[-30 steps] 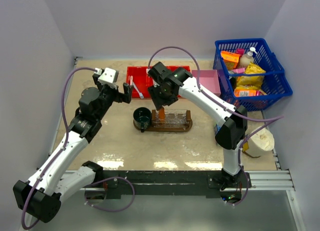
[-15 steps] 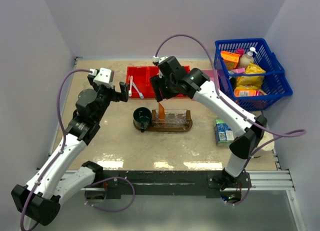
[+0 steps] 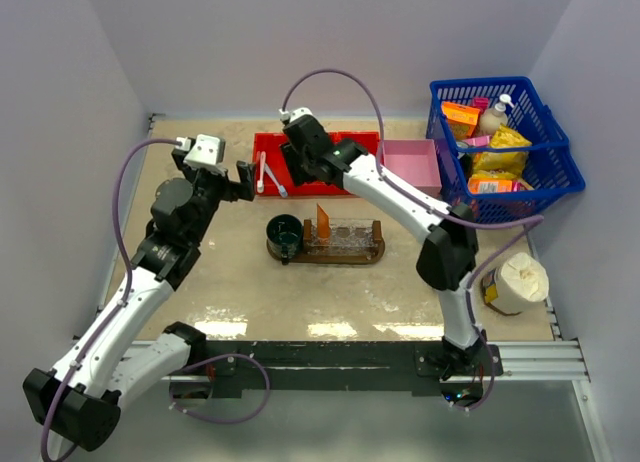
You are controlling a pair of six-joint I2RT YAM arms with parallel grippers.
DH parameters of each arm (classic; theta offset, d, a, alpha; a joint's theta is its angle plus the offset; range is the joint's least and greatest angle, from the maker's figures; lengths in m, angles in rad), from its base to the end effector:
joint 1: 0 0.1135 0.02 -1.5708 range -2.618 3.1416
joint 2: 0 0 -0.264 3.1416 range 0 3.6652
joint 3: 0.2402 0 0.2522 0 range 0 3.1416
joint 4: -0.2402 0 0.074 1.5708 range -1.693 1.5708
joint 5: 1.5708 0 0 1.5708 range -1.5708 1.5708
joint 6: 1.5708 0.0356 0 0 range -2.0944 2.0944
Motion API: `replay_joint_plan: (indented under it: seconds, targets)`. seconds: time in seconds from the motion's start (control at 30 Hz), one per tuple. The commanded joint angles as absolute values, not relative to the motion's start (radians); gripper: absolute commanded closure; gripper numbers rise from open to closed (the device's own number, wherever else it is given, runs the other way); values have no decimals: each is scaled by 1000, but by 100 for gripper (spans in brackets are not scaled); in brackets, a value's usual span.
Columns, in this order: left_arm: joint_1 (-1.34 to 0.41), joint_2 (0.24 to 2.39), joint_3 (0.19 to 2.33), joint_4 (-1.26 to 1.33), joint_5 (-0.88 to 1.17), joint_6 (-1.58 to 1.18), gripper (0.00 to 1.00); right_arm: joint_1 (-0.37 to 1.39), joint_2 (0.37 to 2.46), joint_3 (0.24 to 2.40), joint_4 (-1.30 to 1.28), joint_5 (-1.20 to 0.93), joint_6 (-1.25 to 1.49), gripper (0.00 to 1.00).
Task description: Prepare toiletry sets of a toothbrush and toothpaste on the tray
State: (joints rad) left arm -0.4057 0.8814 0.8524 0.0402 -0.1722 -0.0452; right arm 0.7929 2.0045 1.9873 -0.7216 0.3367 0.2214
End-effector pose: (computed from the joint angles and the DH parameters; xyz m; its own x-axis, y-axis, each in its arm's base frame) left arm 0.1933 -0.0764 0.3713 -0.0002 -0.0484 -0.9988 0.2316 0.9717 -0.0471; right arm 0.3287 0.3169 0.3364 -0.5711 -0.2843 -0.7701 -0.3850 0.9213 -0.0547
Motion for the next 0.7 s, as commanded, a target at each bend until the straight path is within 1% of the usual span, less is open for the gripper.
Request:
replay_joint_plan:
  seconds: [0.0, 0.07, 0.2, 0.23, 0.3, 0.43, 0.67]
  targets:
    - [-400, 887, 845, 86, -190, -57, 0, 743, 2083, 2123, -666, 353, 175, 45]
    - [-400, 888, 845, 86, -192, -55, 0, 718, 2101, 2135, -647, 313, 175, 45]
    - [-399, 894, 845, 84, -180, -58, 0, 661, 2174, 2177, -678, 278, 158, 49]
    - [-400, 896, 847, 84, -176, -58, 0, 654, 2195, 2175, -681, 261, 160, 51]
    - [-400, 900, 847, 86, -170, -60, 0, 640, 2207, 2164, -680, 239, 163, 52]
    - [-400, 904, 847, 84, -160, -64, 0, 637, 2252, 2171, -684, 288, 140, 54]
    - [-400, 908, 847, 83, -150, -69, 0, 637, 2313, 2187, -664, 292, 124, 54]
